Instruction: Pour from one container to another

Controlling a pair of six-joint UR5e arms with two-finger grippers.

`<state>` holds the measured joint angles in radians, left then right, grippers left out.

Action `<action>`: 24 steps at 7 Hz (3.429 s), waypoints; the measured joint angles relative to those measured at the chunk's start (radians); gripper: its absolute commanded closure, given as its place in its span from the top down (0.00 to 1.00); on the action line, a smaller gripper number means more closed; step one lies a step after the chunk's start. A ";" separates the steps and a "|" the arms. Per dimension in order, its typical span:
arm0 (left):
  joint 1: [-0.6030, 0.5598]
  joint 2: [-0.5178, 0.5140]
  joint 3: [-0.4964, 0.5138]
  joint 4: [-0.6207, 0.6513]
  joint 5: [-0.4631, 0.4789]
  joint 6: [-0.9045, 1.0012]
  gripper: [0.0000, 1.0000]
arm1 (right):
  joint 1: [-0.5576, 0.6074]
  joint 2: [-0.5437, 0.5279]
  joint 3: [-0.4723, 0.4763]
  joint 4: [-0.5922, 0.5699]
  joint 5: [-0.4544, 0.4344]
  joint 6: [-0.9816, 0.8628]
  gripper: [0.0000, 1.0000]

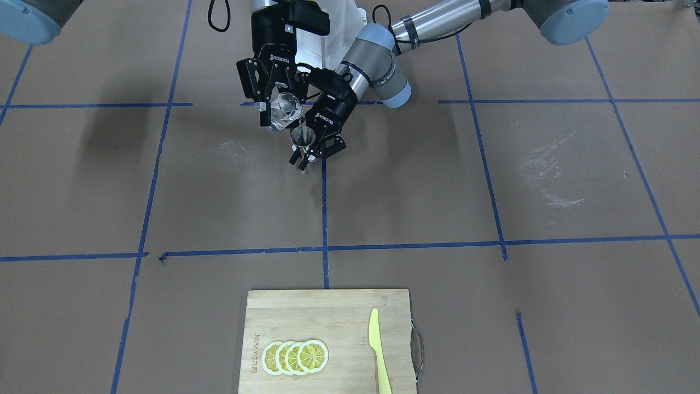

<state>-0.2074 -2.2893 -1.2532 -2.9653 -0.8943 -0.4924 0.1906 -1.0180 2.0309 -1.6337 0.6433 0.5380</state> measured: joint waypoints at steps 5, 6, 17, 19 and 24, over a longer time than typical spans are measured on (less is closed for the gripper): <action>0.000 -0.002 0.000 0.000 0.000 0.003 0.00 | 0.001 -0.002 -0.001 -0.001 -0.005 -0.030 0.00; 0.000 -0.002 0.000 0.000 -0.001 0.003 0.00 | 0.001 -0.002 -0.001 -0.001 -0.007 -0.046 0.00; -0.002 0.001 -0.017 0.000 0.003 0.007 0.00 | 0.013 -0.022 0.020 0.156 0.006 0.060 0.00; -0.014 0.048 -0.091 0.002 0.006 0.027 0.00 | 0.016 -0.098 0.054 0.269 0.014 0.206 0.00; -0.049 0.295 -0.308 0.004 0.012 0.053 0.00 | 0.020 -0.293 0.100 0.411 0.052 0.541 0.00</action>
<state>-0.2563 -1.9939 -1.5612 -2.9609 -0.8825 -0.4392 0.2105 -1.3106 2.1309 -1.2227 0.6954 1.0786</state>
